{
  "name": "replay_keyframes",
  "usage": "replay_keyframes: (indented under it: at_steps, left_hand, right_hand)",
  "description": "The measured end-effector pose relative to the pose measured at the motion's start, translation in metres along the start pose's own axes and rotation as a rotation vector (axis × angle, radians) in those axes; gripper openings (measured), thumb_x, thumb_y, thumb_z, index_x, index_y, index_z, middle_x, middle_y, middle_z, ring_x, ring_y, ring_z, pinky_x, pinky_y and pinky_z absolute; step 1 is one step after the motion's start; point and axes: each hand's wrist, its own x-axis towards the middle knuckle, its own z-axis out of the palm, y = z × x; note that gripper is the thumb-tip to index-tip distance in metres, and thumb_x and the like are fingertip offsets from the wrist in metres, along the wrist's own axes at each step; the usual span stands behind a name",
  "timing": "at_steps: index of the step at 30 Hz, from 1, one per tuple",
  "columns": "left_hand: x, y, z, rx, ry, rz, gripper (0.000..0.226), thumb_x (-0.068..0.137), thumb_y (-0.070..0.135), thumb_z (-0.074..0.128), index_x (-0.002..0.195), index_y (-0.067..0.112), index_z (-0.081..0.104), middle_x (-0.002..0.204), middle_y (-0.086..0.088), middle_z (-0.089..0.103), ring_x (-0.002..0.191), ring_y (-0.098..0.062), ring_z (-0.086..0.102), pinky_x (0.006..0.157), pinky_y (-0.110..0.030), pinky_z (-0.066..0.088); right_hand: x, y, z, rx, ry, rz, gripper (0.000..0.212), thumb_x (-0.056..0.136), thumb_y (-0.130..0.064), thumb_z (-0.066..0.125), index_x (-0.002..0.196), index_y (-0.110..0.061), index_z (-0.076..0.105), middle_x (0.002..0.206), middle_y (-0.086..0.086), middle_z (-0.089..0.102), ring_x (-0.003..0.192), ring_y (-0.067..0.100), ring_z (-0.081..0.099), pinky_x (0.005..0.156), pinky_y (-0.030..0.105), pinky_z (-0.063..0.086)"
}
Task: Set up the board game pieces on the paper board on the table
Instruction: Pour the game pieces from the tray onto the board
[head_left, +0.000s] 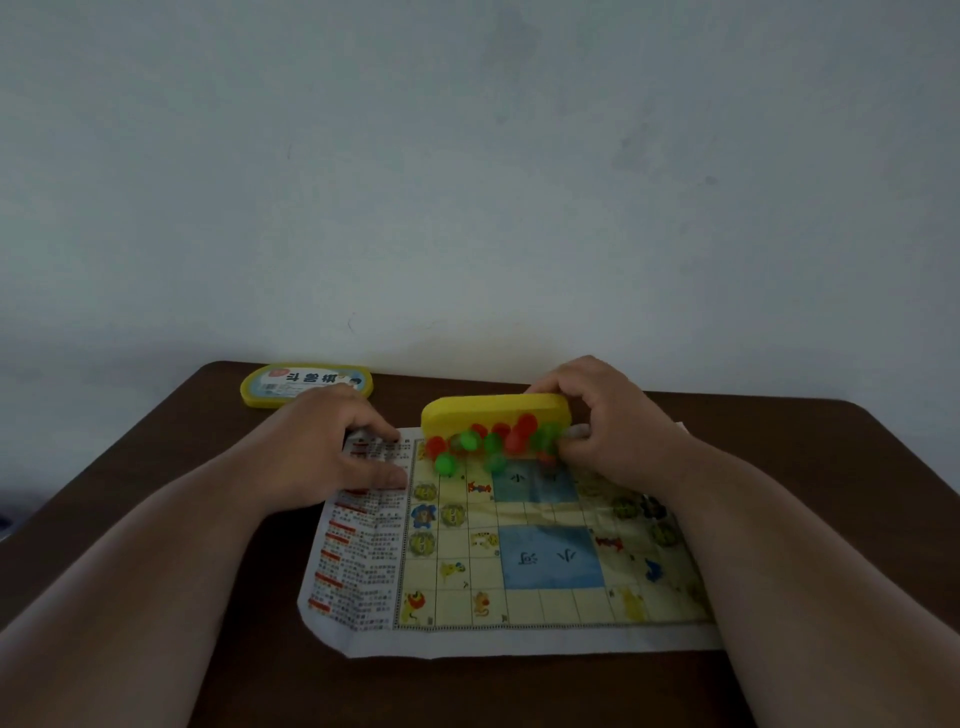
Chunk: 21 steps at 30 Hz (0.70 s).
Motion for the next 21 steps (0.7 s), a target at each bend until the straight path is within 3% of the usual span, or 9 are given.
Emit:
replay_keyframes:
  at_steps: [4,7,10,13,15,17,21]
  left_hand:
    - [0.000,0.002,-0.001,0.009,-0.009,-0.014,0.070,0.060,0.078,0.074,0.117,0.039,0.075,0.115,0.021,0.057,0.107,0.000,0.055,0.092,-0.032,0.049]
    - [-0.001,0.003,-0.001,0.007,-0.003,-0.013,0.068,0.062,0.075,0.077,0.118,0.037,0.076,0.115,0.020,0.058,0.107,-0.001,0.056,0.095,-0.034,0.050]
    - [-0.002,0.005,-0.002,0.020,-0.008,-0.016,0.069,0.061,0.075,0.075,0.118,0.036,0.076,0.115,0.019,0.058,0.107,-0.001,0.056,0.092,-0.031,0.049]
    - [-0.004,0.008,-0.002,0.009,-0.010,-0.026,0.064,0.064,0.070,0.079,0.118,0.035,0.076,0.114,0.019,0.058,0.106,-0.002,0.057,0.090,-0.029,0.049]
    - [-0.005,0.010,-0.003,-0.007,0.000,-0.041,0.069,0.060,0.080,0.076,0.115,0.038,0.076,0.112,0.020,0.060,0.105,-0.004,0.059,0.095,-0.036,0.051]
    - [-0.006,0.010,-0.004,0.008,0.045,-0.041,0.075,0.054,0.089,0.074,0.114,0.043,0.074,0.111,0.022,0.061,0.106,-0.003,0.060,0.101,-0.049,0.049]
    - [-0.010,0.013,-0.003,-0.079,0.189,0.022,0.088,0.055,0.080,0.082,0.134,0.045,0.063,0.116,0.026,0.059,0.110,-0.002,0.058,0.105,-0.055,0.045]
  right_hand:
    - [-0.003,-0.002,-0.003,-0.004,-0.093,0.030,0.062,0.066,-0.036,0.078,0.124,-0.054,0.066,0.129,-0.020,0.049,0.126,0.006,0.044,0.098,0.023,0.041]
    - [-0.002,-0.001,-0.002,0.008,-0.156,0.004,0.061,0.069,-0.040,0.085,0.127,-0.046,0.069,0.125,-0.020,0.058,0.119,0.001,0.054,0.099,0.027,0.048]
    - [-0.001,-0.004,-0.002,0.126,-0.100,0.072,0.020,0.086,-0.045,0.083,0.102,-0.034,0.079,0.095,-0.016,0.072,0.088,-0.003,0.066,0.081,0.024,0.055]
    - [0.001,-0.006,-0.002,0.160,0.095,0.144,0.032,0.099,-0.042,0.068,0.082,-0.016,0.072,0.065,-0.007,0.057,0.054,0.001,0.049,0.053,0.015,0.042]
    - [0.003,-0.008,-0.003,0.220,0.212,0.205,0.036,0.102,-0.039,0.065,0.083,-0.010,0.072,0.064,-0.003,0.055,0.051,0.003,0.049,0.050,0.015,0.042]
    - [0.005,-0.010,-0.002,0.358,0.279,0.288,0.034,0.103,-0.038,0.064,0.087,-0.009,0.074,0.060,0.001,0.060,0.048,0.007,0.056,0.051,0.025,0.047]
    - [0.006,-0.019,0.000,0.604,0.268,0.373,0.026,0.104,-0.035,0.064,0.099,-0.013,0.076,0.060,0.007,0.064,0.052,0.018,0.058,0.047,0.028,0.043]
